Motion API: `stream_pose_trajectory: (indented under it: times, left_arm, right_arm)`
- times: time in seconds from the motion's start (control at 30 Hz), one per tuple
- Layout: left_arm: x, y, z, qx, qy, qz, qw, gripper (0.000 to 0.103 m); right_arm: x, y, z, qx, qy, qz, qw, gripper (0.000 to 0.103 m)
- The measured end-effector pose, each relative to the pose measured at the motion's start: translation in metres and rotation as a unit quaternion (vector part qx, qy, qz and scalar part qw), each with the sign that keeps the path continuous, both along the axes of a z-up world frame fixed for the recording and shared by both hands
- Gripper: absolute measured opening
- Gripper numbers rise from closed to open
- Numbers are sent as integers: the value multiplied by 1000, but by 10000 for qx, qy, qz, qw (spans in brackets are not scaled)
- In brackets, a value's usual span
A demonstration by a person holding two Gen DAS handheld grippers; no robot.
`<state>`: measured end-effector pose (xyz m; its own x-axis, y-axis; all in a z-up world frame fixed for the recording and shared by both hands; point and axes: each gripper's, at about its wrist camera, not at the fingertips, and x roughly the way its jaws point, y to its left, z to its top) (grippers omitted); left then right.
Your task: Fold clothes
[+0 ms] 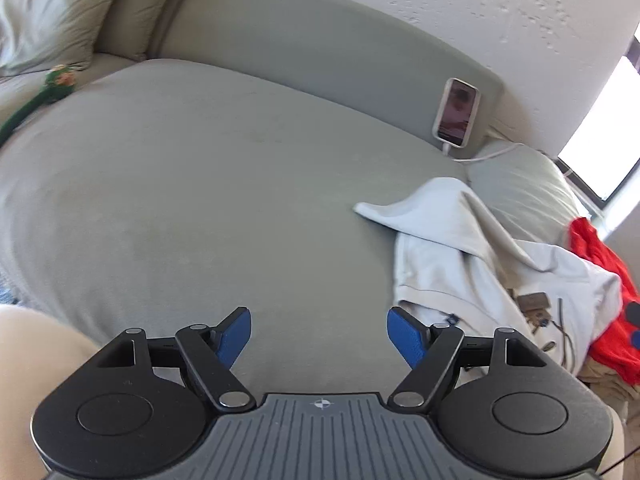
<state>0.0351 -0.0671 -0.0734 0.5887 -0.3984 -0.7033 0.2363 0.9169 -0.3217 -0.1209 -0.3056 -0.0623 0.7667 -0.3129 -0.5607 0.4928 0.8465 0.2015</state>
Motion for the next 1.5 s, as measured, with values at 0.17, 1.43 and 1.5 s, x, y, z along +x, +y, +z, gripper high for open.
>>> stream_pose_trajectory:
  times: [0.17,1.43,1.5]
  left_arm:
    - [50,-24,-31,-1067,635,-244,9920,61]
    - [66,76,13,-1588,57,1214,9798,0]
    - [47,99,6,-1465,150,1507,9775,0]
  right_arm:
    - [-4,-3,-25,1091,-24,208,9938,73]
    - [1,-6,-67,2237,196,391,9737,74]
    - [4,-2,-70,2299,159,424,9722,74]
